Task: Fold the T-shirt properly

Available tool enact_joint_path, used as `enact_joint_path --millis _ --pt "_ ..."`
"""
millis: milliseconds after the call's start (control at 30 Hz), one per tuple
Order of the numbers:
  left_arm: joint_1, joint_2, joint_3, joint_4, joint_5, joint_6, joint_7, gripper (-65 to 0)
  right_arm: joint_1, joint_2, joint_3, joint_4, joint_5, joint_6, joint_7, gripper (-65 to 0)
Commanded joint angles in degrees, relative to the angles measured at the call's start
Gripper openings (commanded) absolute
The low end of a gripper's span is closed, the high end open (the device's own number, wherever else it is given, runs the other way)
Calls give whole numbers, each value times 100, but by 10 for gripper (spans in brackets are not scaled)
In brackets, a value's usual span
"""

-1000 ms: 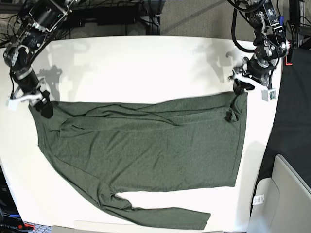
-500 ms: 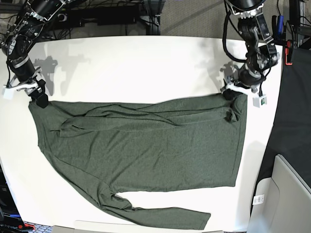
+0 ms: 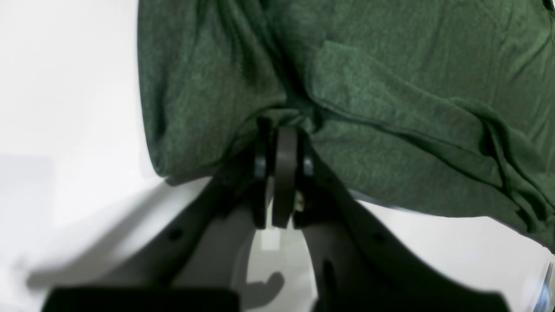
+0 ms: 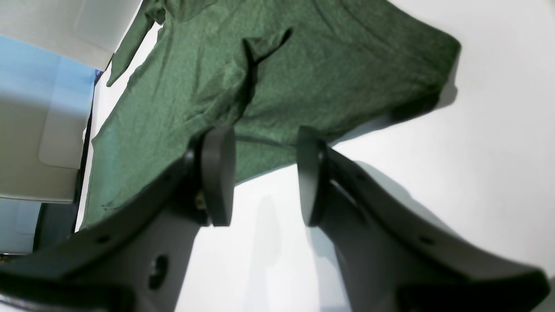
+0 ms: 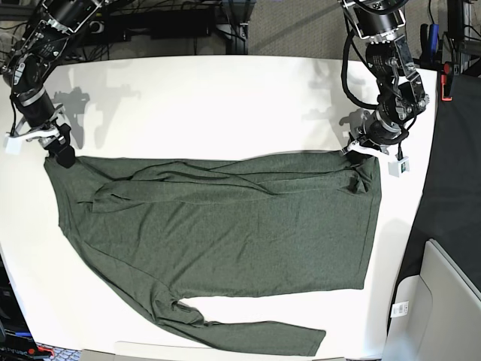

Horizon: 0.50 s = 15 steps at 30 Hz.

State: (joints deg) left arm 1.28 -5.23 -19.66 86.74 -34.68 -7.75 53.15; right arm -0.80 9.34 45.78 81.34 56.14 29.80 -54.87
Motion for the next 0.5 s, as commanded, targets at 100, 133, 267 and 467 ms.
enact_joint_path --millis 100,133,267,467 --pt "-18 -17 -8 130 43 -3 105 -650 -100 90 15 81 131 48 85 -411" --pt "-9 -17 -8 166 43 -3 105 -650 -100 90 15 73 131 48 85 -411" --pt "140 -17 -8 561 43 -3 105 -650 -162 81 15 55 96 22 103 -411" --pt "175 -26 -148 755 43 -3 176 -650 -56 46 174 -130 -185 4 111 -411"
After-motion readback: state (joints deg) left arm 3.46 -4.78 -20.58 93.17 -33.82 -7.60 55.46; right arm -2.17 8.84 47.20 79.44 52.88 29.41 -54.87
